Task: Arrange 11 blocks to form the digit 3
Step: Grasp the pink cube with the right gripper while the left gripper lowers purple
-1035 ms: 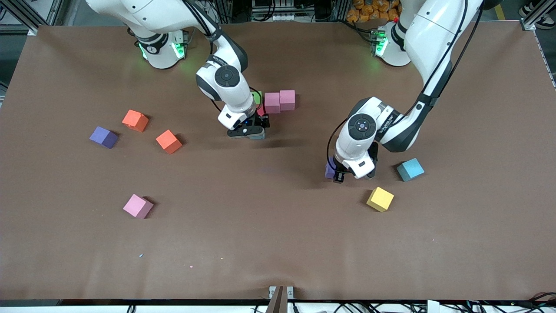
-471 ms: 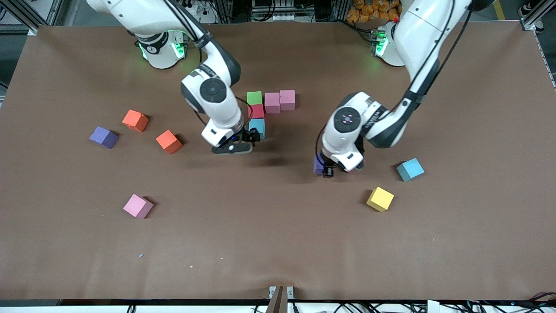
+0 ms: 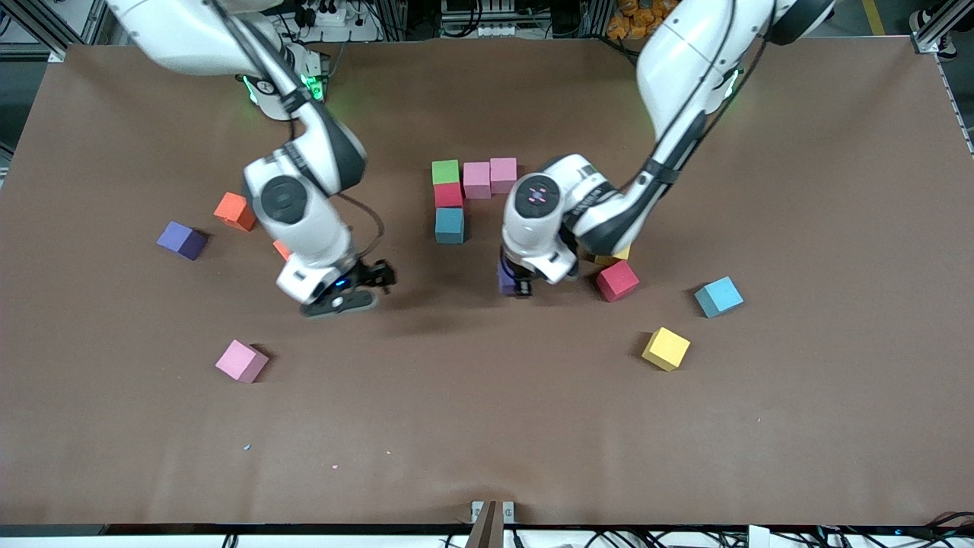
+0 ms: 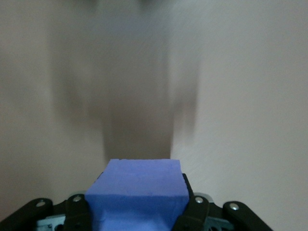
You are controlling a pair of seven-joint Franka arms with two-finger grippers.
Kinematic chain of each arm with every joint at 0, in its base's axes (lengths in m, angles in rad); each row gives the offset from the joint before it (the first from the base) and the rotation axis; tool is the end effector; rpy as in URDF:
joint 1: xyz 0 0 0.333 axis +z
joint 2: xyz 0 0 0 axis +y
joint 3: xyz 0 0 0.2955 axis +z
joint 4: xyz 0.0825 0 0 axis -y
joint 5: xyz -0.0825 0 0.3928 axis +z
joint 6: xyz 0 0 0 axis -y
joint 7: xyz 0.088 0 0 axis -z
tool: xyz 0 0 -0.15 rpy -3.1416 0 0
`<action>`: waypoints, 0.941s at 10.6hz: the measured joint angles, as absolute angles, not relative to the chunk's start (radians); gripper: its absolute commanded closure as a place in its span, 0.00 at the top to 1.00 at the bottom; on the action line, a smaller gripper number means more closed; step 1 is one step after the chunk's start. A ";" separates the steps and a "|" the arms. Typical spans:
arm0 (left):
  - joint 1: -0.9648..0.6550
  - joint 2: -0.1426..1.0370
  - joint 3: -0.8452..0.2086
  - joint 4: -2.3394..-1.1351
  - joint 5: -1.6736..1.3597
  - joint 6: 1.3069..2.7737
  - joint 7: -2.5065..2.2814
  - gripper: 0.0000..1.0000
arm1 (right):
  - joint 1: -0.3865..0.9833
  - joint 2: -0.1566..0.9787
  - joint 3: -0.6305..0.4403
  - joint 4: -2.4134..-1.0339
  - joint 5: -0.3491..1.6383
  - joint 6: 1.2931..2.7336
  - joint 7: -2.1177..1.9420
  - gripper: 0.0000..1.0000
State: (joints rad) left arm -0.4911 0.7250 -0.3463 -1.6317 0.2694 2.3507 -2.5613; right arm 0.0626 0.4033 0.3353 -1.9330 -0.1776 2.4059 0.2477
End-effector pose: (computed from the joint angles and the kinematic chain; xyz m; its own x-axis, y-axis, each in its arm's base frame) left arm 0.4808 -0.4926 0.1532 -0.0525 0.9971 -0.0554 0.9986 0.0527 0.0026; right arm 0.5870 0.2372 0.2295 0.9660 0.2407 0.0948 0.2437 -0.9696 -0.0223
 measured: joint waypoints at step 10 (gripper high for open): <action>-0.612 0.775 -0.338 -1.618 0.269 2.285 -2.708 0.00 | -0.276 0.596 0.392 -1.727 -0.180 2.405 -0.610 1.00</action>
